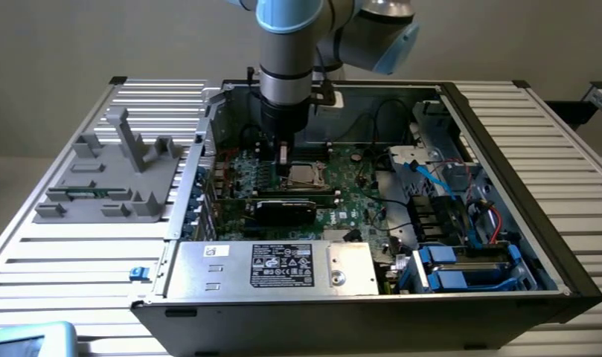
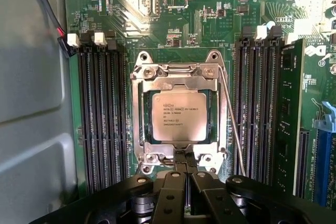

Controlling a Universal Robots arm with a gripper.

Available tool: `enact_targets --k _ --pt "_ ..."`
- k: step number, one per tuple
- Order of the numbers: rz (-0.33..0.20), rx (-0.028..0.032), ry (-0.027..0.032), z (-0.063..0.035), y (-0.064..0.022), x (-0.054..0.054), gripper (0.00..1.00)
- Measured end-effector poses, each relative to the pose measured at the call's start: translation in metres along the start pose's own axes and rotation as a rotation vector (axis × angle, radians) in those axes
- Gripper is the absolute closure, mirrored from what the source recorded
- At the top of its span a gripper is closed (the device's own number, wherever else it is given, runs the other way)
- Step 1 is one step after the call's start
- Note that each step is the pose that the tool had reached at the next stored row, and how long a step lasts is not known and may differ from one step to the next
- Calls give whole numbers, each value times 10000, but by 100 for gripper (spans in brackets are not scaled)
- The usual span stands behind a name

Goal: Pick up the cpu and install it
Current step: 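Close the cpu cover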

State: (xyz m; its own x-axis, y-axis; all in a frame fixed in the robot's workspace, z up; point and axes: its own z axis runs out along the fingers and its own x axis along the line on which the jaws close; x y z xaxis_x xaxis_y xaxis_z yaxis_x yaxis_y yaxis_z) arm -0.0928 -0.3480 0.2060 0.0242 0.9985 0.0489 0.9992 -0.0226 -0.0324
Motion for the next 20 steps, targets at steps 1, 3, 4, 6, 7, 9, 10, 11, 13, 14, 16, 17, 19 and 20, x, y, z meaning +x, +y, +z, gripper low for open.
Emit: enact_targets --k 1,3,4,6,7,9,10,11,13,14,16,17,19,20 --pt "0 -4 -4 2 -3 0 89" --pt "2 -13 -10 7 -10 0 89" --pt "2 -17 -13 9 -14 0 89" --pt "2 -27 -19 13 -21 -1 89" --pt "3 -31 -22 15 -22 -1 89" --pt "4 -38 -30 20 -25 -1 89" --pt "6 -43 -33 22 -29 -1 89" --pt "7 -48 -33 23 -34 -1 89" --pt "8 -49 -34 24 -55 -2 89" --pt "8 -50 -34 25 -73 -2 89" --pt "9 -49 -35 26 -117 -3 89" --pt "9 -50 -33 26 -145 -4 89" --pt "8 -49 -34 21 -204 -5 89" --pt "9 -47 -36 10 -233 -5 89"
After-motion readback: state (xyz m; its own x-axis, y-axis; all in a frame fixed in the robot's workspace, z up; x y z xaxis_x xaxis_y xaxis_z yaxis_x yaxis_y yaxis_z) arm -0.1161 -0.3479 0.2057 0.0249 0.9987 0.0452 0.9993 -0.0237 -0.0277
